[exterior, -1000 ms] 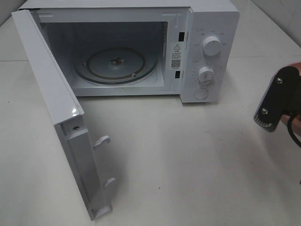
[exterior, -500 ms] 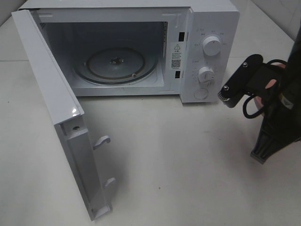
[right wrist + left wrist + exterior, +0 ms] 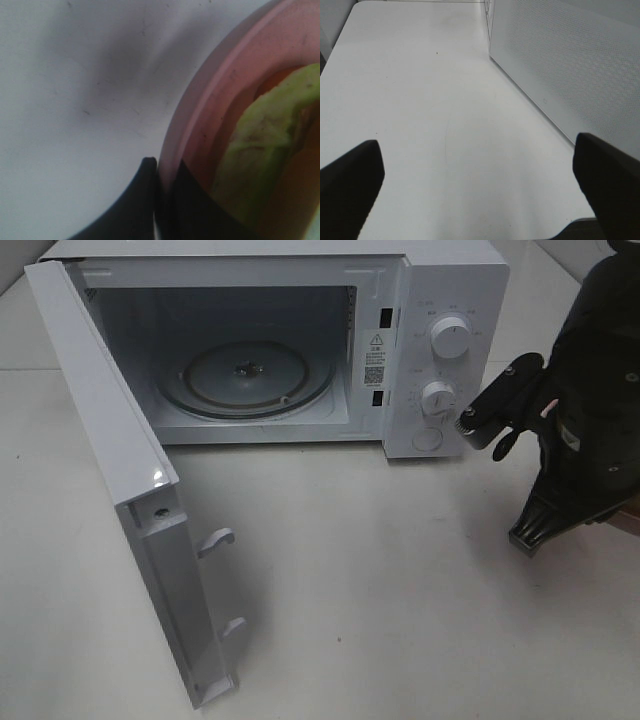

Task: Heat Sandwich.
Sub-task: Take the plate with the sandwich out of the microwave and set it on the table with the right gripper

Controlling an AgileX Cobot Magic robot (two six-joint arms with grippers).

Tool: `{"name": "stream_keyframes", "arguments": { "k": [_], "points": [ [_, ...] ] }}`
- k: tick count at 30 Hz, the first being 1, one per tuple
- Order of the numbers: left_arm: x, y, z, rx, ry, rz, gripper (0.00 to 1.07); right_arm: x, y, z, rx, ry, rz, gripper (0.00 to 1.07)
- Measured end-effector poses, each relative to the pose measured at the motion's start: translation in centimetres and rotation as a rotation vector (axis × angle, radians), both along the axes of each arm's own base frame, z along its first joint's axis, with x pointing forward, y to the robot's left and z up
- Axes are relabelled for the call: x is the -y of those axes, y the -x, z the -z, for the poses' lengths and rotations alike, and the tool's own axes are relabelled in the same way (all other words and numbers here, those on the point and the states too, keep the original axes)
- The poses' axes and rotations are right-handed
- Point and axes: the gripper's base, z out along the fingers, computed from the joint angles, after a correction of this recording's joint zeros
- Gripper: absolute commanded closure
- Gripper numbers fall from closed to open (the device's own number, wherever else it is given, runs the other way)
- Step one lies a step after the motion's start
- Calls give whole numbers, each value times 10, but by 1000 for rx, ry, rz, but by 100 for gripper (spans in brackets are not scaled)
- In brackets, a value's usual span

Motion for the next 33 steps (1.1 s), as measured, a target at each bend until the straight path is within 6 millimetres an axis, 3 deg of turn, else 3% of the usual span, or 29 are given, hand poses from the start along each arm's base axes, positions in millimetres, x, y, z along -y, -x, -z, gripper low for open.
{"name": "stream_keyframes", "arguments": {
  "k": [20,26,33],
  "points": [
    [0,0,0,0,0,0,9,57,-24,1,84,-76,235,107],
    [0,0,0,0,0,0,9,67,-32,20,38,-59,273,107],
    [0,0,0,0,0,0,9,64,-39,38,36,-76,286,107]
  ]
}}
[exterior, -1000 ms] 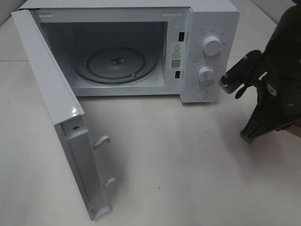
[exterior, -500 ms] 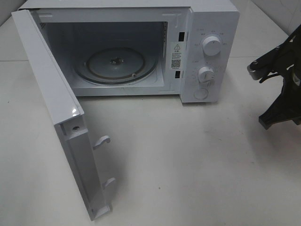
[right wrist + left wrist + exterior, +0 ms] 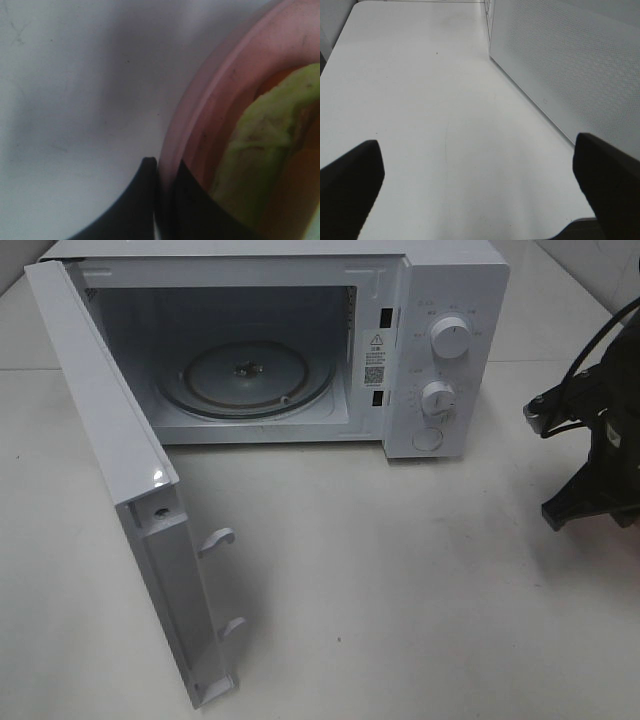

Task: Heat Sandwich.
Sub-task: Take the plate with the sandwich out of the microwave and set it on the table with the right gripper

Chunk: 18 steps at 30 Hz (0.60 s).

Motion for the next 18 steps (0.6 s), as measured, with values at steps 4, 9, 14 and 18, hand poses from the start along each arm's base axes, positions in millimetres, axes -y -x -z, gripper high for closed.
{"name": "stream_keyframes", "arguments": {
  "k": [4,9,14,18],
  "points": [
    [0,0,0,0,0,0,9,-1,-5,14,5,3,18,107],
    [0,0,0,0,0,0,9,-2,-9,30,-8,6,19,107],
    [0,0,0,0,0,0,9,-4,-11,37,-10,-6,9,107],
    [0,0,0,0,0,0,9,-5,-13,46,-22,-16,-1,106]
  ]
}}
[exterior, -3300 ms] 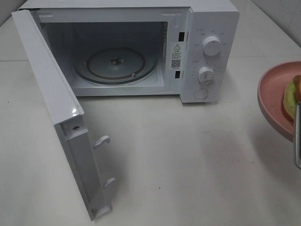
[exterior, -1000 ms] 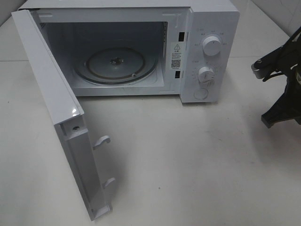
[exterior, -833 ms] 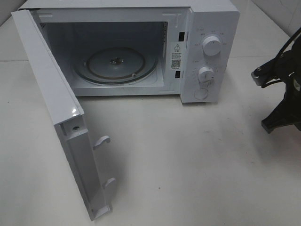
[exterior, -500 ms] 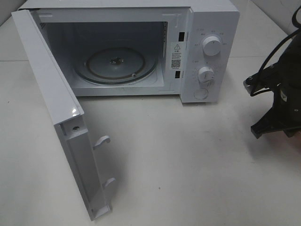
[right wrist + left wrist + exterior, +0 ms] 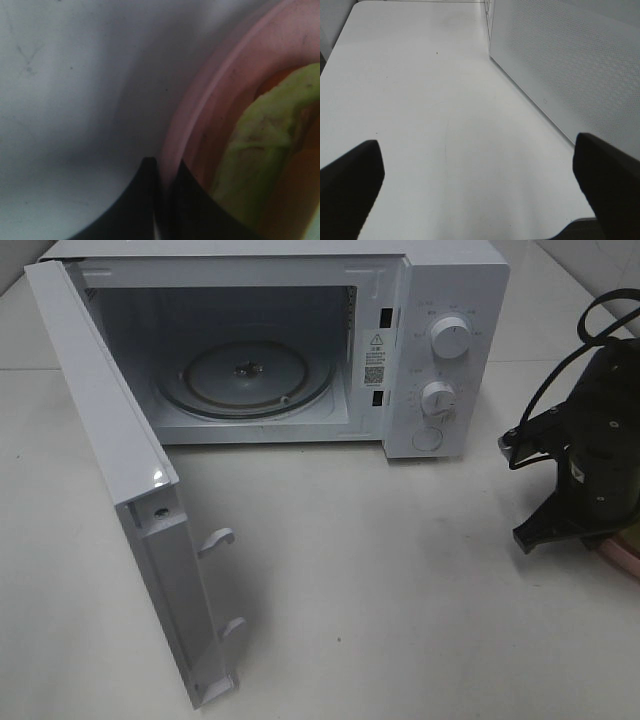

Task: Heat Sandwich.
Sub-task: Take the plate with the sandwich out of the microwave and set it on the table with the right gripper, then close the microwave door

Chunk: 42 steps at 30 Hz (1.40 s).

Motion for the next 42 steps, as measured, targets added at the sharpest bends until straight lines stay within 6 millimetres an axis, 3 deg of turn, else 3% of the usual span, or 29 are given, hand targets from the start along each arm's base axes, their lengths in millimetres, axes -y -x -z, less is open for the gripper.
{"name": "stream_keyframes", "arguments": {
  "k": [11,13,14,16,18,19,22,24,29,31,40,42],
  "points": [
    [0,0,0,0,0,0,9,-1,-1,3,1,-6,-6,96],
    [0,0,0,0,0,0,9,-1,-1,3,2,-6,-9,90],
    [0,0,0,0,0,0,9,-1,-1,3,2,-6,-9,82],
    [0,0,0,0,0,0,9,-1,-1,3,2,-9,-6,78],
    [0,0,0,0,0,0,9,-1,0,3,-2,-16,-2,64],
    [0,0,0,0,0,0,9,-1,0,3,-2,-16,-2,64],
    [0,0,0,0,0,0,9,-3,1,0,-11,-36,-6,50],
    [0,0,0,0,0,0,9,-3,2,-3,-10,-44,-9,48],
    [0,0,0,0,0,0,9,-6,7,-23,7,-88,-16,46],
    [0,0,0,0,0,0,9,-7,11,-41,34,-128,-29,46],
    [0,0,0,0,0,0,9,-18,32,-89,71,-301,-117,26],
    [0,0,0,0,0,0,9,-18,37,-99,83,-330,-120,27]
  ]
}}
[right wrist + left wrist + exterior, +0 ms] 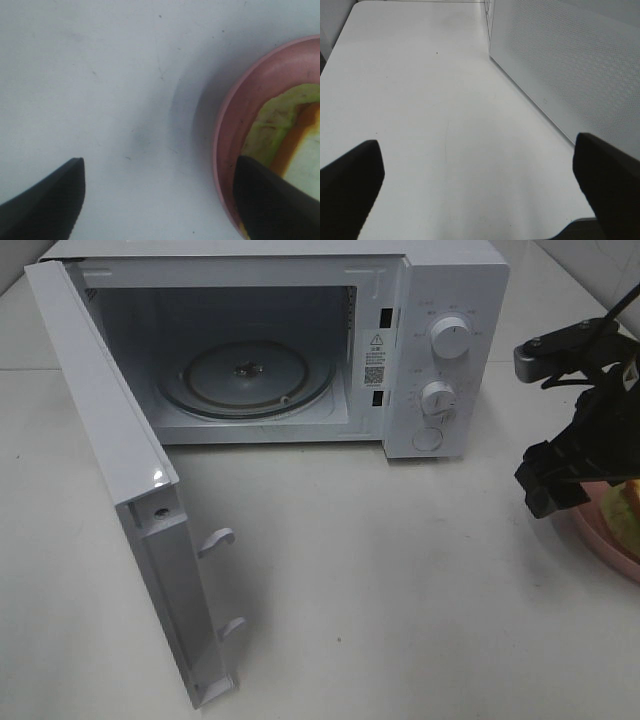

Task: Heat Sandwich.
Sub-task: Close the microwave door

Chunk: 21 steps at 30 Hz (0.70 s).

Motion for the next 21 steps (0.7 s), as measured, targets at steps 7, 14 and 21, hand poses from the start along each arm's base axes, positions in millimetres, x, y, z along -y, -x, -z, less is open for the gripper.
{"name": "stream_keyframes", "arguments": {
  "k": [7,14,21],
  "points": [
    [0,0,0,0,0,0,9,2,19,-26,13,-44,21,28],
    [0,0,0,0,0,0,9,10,51,-58,18,-61,43,30],
    [0,0,0,0,0,0,9,18,82,-84,56,-73,53,31]
  ]
}}
